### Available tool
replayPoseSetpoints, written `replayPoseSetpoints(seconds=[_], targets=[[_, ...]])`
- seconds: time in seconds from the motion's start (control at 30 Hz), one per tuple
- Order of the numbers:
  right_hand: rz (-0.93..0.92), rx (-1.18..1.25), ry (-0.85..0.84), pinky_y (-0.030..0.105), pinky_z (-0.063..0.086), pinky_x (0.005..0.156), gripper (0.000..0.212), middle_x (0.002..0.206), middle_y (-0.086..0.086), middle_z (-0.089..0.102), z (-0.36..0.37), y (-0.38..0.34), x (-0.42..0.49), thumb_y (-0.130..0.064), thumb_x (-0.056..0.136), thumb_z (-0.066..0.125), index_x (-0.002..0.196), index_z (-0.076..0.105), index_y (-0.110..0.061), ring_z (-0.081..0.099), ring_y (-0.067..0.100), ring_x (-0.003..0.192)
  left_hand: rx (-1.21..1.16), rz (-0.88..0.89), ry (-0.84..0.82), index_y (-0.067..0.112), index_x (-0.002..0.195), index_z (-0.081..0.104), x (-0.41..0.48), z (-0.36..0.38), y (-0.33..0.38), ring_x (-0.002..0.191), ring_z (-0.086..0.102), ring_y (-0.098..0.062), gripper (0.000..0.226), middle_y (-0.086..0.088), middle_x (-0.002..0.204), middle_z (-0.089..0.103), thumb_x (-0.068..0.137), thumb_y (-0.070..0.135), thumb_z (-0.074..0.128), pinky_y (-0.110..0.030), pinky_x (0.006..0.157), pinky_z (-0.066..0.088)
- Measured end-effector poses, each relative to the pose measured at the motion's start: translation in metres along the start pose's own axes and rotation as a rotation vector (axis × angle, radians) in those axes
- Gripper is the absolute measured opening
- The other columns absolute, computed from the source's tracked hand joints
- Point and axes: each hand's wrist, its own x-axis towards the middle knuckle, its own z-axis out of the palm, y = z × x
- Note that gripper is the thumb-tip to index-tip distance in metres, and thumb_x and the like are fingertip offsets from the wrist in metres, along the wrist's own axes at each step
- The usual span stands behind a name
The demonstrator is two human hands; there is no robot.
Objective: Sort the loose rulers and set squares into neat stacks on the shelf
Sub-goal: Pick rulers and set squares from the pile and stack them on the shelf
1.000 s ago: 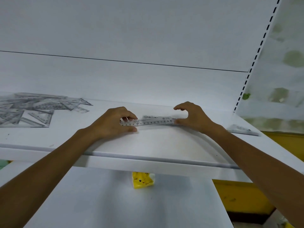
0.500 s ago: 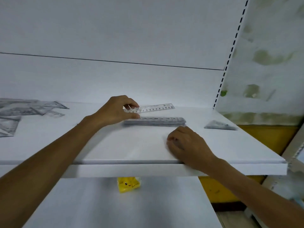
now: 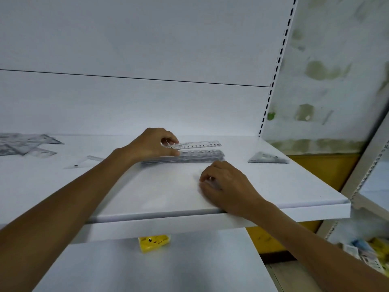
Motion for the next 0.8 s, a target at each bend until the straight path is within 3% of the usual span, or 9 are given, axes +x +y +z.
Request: replayPoseSetpoints(seconds=[0.3, 0.57, 0.7, 0.8], targets=[[-0.003, -0.006, 0.002, 0.034, 0.042, 0.083, 0.02, 0.099, 0.001, 0.059, 0.001, 0.001, 0.001, -0.027, 0.089, 0.053, 0.097, 0.064, -0.013, 0.05, 0.017, 0.094, -0.024, -0.041, -0.124, 0.032, 0.09, 0.065, 0.005, 0.009, -0.004, 0.085, 0.057, -0.002, 0.028, 0.009, 0.091, 0.064, 0.067, 0.034, 0.08, -0.012, 0.07, 0.042], [-0.011, -0.009, 0.021, 0.032, 0.042, 0.08, 0.017, 0.094, 0.001, 0.059, 0.001, 0.001, 0.0, -0.025, 0.087, 0.054, 0.092, 0.064, -0.013, 0.051, 0.017, 0.091, 0.026, -0.048, -0.131, 0.027, 0.101, 0.064, 0.005, 0.01, -0.005, 0.089, 0.054, -0.005, 0.036, 0.01, 0.097, 0.06, 0.069, 0.036, 0.078, -0.009, 0.068, 0.037], [-0.002, 0.013, -0.002, 0.03, 0.042, 0.079, 0.014, 0.092, 0.001, 0.061, 0.0, 0.002, 0.001, -0.022, 0.087, 0.057, 0.091, 0.065, -0.012, 0.052, 0.017, 0.089, 0.036, -0.051, -0.101, 0.028, 0.109, 0.06, -0.001, 0.004, -0.006, 0.093, 0.055, -0.006, 0.047, 0.01, 0.102, 0.057, 0.067, 0.039, 0.078, -0.015, 0.072, 0.039], [0.096, 0.103, -0.015, 0.021, 0.042, 0.075, 0.011, 0.091, -0.004, 0.064, -0.001, 0.003, 0.006, -0.019, 0.085, 0.058, 0.09, 0.067, -0.015, 0.055, 0.012, 0.086, 0.02, -0.045, -0.05, 0.029, 0.106, 0.061, -0.01, -0.01, -0.01, 0.089, 0.056, -0.005, 0.043, 0.007, 0.101, 0.059, 0.068, 0.038, 0.078, -0.015, 0.071, 0.039]])
